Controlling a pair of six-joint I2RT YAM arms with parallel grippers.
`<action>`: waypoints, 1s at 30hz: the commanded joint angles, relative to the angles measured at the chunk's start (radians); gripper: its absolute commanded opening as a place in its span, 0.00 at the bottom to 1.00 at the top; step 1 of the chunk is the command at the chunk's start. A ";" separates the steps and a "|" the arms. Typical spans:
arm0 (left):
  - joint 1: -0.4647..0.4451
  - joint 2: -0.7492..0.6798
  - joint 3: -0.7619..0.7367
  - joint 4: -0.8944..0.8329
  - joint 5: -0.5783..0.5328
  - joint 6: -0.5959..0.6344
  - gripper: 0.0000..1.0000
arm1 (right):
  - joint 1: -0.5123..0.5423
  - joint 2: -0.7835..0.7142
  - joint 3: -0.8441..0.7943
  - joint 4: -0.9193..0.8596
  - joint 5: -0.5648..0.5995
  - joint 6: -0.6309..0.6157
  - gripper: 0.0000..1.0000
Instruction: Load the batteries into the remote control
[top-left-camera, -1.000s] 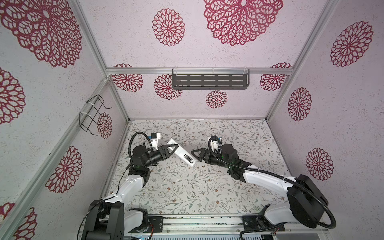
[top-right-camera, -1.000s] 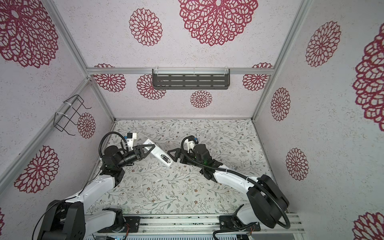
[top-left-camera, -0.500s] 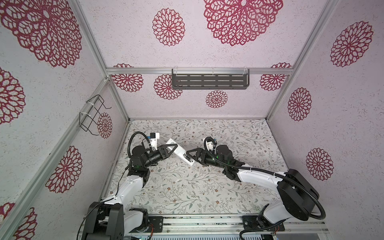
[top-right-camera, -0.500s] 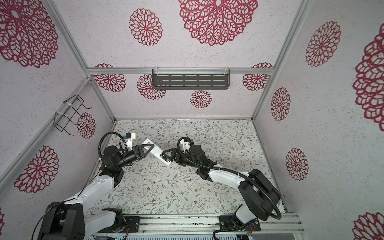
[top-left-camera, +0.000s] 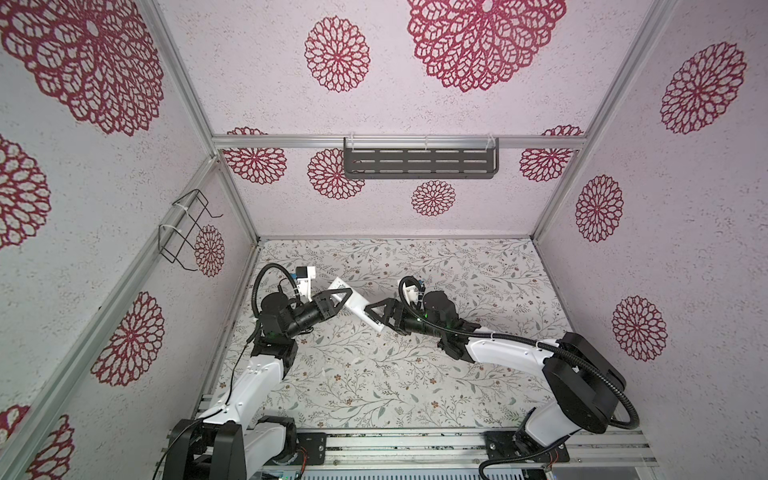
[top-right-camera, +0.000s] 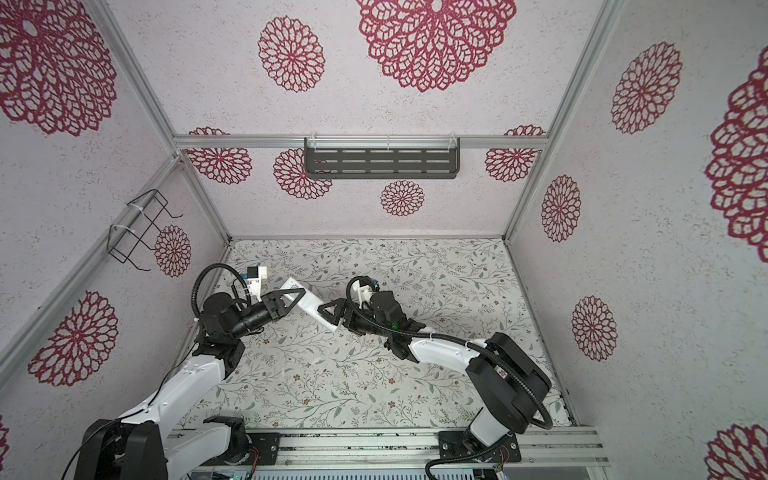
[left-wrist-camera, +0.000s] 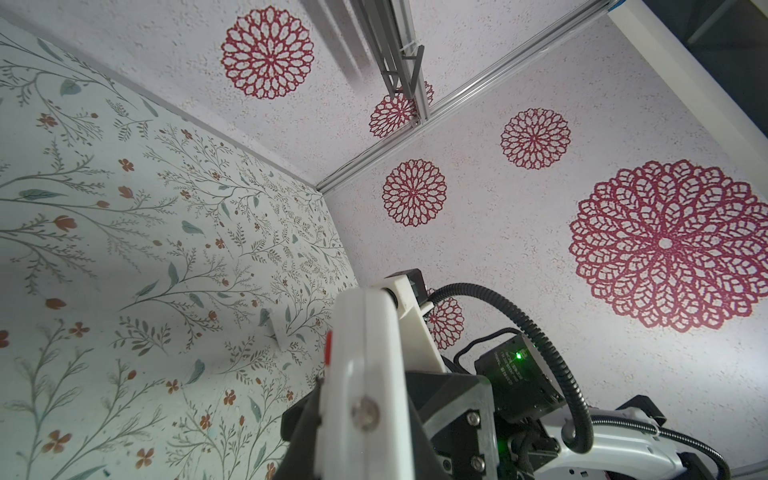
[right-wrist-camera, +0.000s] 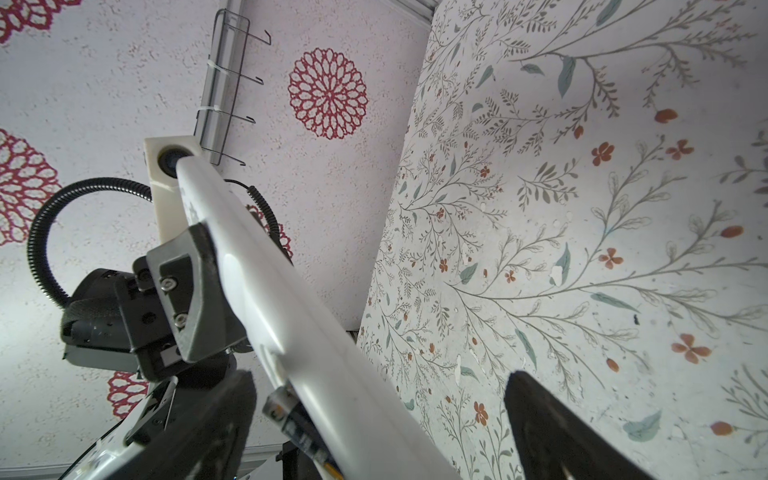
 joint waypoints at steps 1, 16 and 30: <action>0.010 -0.018 -0.003 0.013 -0.004 0.012 0.00 | 0.009 0.004 0.035 0.024 0.002 0.007 0.96; 0.015 -0.026 -0.005 0.022 0.003 0.002 0.00 | 0.009 0.029 0.011 0.056 0.012 0.010 0.90; 0.035 -0.038 -0.009 0.032 0.011 -0.009 0.00 | 0.010 0.043 -0.015 0.102 0.005 0.011 0.80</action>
